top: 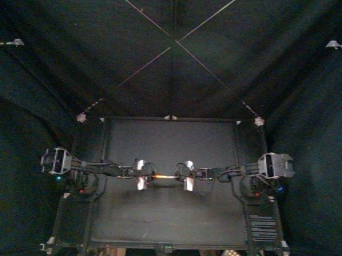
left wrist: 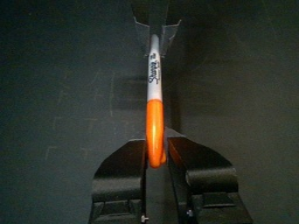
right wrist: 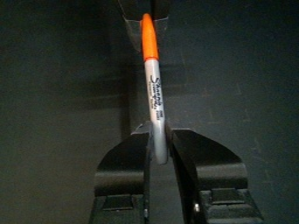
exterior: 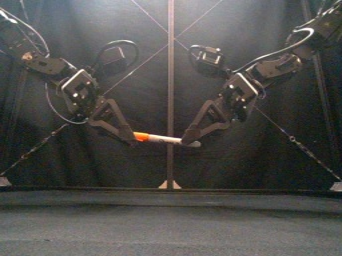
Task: Uncap the pen
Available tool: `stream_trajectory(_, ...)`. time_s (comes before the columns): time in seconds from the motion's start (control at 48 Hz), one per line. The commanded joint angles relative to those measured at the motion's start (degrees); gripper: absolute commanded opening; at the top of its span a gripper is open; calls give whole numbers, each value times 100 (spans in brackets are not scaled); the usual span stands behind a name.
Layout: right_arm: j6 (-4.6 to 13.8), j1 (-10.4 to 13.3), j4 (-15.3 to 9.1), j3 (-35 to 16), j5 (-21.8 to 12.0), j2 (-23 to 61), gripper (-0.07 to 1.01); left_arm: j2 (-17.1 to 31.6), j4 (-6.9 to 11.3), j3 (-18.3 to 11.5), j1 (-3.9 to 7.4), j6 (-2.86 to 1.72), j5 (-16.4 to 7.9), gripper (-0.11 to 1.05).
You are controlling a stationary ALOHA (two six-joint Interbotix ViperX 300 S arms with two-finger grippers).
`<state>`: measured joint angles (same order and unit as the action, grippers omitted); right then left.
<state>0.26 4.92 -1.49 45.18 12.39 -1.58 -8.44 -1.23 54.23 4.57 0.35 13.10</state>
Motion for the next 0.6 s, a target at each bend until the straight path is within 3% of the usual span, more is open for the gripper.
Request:
stream_trajectory(0.021,26,18,35,97,0,-316,53,-185,-114,53,44,0,18,48)
stream_trajectory(0.167,26,26,97,360,0,-624,53,-431,-193,246,35,0,35,48)
stream_trajectory(0.604,26,167,299,1230,176,-1688,53,-984,-193,677,26,0,62,48)
